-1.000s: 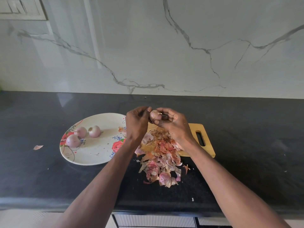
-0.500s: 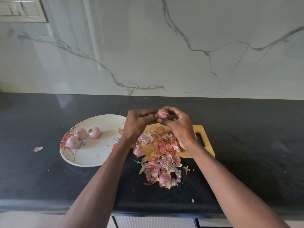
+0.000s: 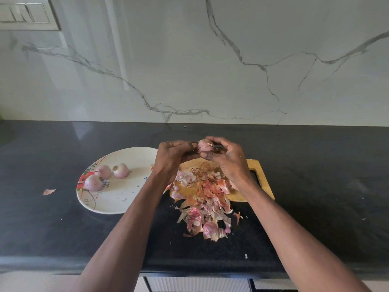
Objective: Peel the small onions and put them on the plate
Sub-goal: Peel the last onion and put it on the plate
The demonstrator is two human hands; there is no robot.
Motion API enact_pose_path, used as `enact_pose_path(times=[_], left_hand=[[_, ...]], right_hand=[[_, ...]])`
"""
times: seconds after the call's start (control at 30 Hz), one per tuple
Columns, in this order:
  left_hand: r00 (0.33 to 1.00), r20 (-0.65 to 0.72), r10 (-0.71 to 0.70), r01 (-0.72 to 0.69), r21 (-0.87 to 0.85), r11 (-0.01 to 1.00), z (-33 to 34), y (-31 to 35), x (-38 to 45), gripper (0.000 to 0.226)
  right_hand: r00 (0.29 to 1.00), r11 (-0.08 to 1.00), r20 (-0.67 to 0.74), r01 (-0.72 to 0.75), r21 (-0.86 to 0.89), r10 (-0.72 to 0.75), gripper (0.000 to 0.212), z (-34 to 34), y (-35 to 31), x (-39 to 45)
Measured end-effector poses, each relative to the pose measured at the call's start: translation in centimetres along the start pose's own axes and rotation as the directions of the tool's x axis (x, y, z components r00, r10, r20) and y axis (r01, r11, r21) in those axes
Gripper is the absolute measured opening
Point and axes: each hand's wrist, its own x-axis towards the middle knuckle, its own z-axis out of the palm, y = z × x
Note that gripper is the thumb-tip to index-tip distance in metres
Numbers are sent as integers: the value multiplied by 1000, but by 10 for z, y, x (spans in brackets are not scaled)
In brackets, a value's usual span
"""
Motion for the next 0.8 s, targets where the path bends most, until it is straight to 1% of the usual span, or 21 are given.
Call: enact_pose_path(times=[0.1,0.13,0.23,0.33,0.43,0.5,0.57,0.63,0.67,0.73,0.8], left_hand=[[999,-22,-28,28,-18,999,0,-1,1,24],[999,-20,-36,36,-22,999,0,-1,1,25],[997,12,-74,74,-20,997,-1,0,2,10],[995,28,-96,98,-38,995,-2,0,3,8],[999,13,-49,49,-2,999,0,-1,1,17],[999,8,-34,34,26,999,0,-1,1,21],[999,25,-39,39,-9,999,1,-1,0,19],[998,64,-20,22,-20,1000,3,1,-3,12],[996,88,4,-5,11,1000,4,1,-5,8],[992,119,50,-61,91,994,5,0,-7,10],[989,110,97,-113,155,981,5,-3,-7,14]], right_hand=[[1000,1000,1,-1,-4,1,50,-1,0,1],[1000,1000,4,-1,-7,1,51,-1,1,2],[1000,1000,8,5,-12,-5,51,-2,2,1],[1000,1000,4,-8,18,8,49,-2,1,1],[999,993,-21,-41,109,43,51,-2,0,1],[998,991,-23,-49,123,52,52,-1,-1,1],[998,992,-30,-58,110,62,51,-1,-1,1],[997,993,-43,-64,104,69,50,-2,0,2],[996,993,-49,-68,95,73,51,-2,0,2],[994,994,-54,-87,71,91,54,-1,3,3],[993,993,-45,-105,48,107,56,-1,3,3]])
